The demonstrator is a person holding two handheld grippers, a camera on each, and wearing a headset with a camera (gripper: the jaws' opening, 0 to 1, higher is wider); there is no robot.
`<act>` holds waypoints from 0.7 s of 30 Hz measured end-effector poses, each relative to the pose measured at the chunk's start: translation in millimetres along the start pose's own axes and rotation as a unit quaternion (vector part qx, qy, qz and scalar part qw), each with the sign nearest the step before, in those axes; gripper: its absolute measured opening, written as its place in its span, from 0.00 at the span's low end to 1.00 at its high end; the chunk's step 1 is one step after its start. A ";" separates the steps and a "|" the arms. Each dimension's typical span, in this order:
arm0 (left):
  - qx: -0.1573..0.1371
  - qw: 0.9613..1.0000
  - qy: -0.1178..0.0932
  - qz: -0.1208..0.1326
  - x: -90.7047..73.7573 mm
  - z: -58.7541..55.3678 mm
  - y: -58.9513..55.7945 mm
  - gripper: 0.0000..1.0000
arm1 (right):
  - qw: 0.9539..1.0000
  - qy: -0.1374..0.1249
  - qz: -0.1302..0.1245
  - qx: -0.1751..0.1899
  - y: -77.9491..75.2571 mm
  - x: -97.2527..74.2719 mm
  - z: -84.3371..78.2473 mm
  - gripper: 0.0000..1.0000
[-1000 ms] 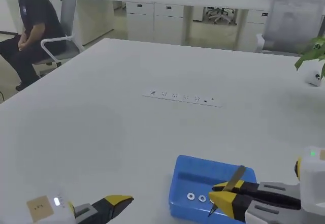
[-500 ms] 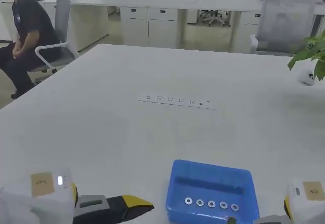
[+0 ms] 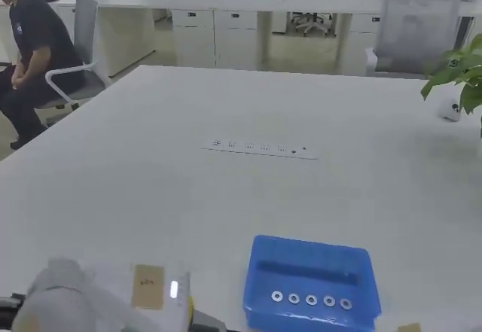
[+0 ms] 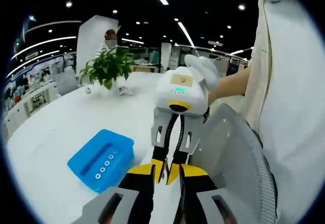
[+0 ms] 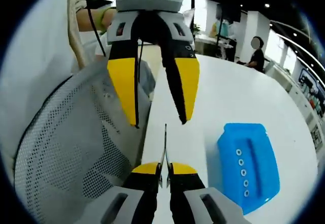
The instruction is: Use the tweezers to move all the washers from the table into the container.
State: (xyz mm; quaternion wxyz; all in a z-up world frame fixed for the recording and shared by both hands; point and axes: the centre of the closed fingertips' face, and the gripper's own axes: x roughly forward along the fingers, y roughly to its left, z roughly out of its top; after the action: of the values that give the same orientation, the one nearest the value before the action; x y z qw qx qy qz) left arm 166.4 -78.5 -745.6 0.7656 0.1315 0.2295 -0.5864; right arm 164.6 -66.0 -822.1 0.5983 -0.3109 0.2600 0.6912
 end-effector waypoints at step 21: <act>0.078 0.992 0.100 -0.007 24.4 -35.5 14.8 0.00 | 0.998 0.038 -0.042 -0.004 -15.7 4.3 -28.4 0.04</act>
State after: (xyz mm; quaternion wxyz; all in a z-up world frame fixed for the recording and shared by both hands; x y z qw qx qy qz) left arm 178.6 -78.2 -789.5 0.7222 0.2472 0.2596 -0.5916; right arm 183.1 -81.5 -844.1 0.6156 -0.3495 0.2665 0.6541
